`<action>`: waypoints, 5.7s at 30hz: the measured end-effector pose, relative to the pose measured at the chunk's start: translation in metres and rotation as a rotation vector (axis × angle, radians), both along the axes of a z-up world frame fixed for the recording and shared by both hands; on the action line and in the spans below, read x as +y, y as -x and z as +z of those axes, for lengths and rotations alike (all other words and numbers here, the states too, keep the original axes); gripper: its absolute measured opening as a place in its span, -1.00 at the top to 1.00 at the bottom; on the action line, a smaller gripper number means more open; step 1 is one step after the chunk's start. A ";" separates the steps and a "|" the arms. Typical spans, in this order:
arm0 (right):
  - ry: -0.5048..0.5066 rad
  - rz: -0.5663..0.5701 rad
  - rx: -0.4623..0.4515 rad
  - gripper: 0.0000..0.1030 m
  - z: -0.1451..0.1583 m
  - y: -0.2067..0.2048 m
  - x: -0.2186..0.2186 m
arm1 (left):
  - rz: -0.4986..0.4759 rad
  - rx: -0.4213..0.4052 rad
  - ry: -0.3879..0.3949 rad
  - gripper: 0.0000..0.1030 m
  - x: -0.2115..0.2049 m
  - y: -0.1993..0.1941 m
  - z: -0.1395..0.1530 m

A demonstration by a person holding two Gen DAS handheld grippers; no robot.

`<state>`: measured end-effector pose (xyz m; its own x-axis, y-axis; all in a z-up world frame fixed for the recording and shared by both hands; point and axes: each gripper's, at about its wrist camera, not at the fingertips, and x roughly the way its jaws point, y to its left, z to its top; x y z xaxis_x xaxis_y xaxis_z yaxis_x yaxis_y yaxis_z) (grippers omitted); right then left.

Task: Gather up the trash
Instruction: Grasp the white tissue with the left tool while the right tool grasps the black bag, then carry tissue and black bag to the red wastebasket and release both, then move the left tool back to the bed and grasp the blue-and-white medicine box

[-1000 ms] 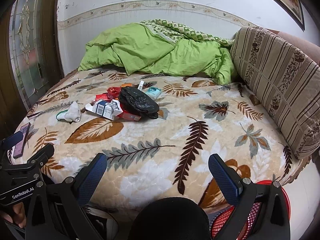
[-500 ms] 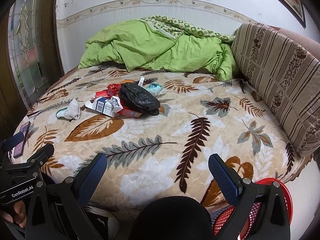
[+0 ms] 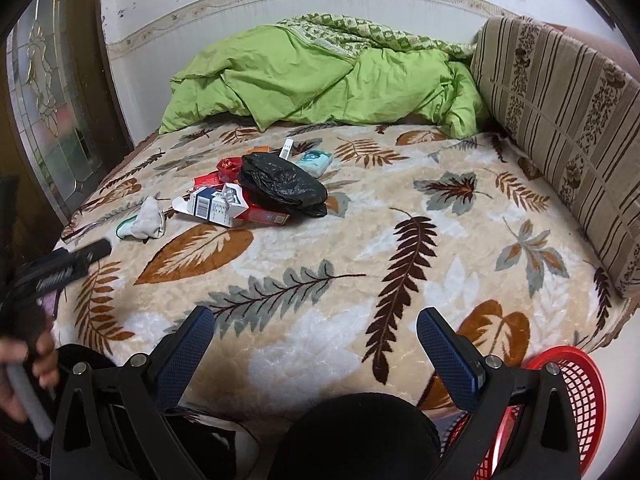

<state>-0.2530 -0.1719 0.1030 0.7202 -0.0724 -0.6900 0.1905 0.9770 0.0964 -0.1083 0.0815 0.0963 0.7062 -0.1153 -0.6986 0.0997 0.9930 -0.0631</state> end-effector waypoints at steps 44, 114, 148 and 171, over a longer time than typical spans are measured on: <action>-0.093 0.606 0.171 0.15 -0.072 -0.263 -0.019 | 0.003 0.070 -0.034 0.44 -0.019 -0.115 -0.060; -0.456 -0.522 -0.096 0.29 -0.022 0.190 -0.235 | -1.111 0.119 0.213 0.60 -0.332 0.184 0.019; -0.378 -0.271 -0.079 -0.20 -0.008 0.080 -0.165 | -0.768 0.012 0.177 -0.15 -0.200 0.116 0.032; -0.371 -0.028 0.043 -0.27 -0.051 -0.054 -0.070 | -0.333 0.055 0.056 -0.44 -0.078 -0.061 -0.036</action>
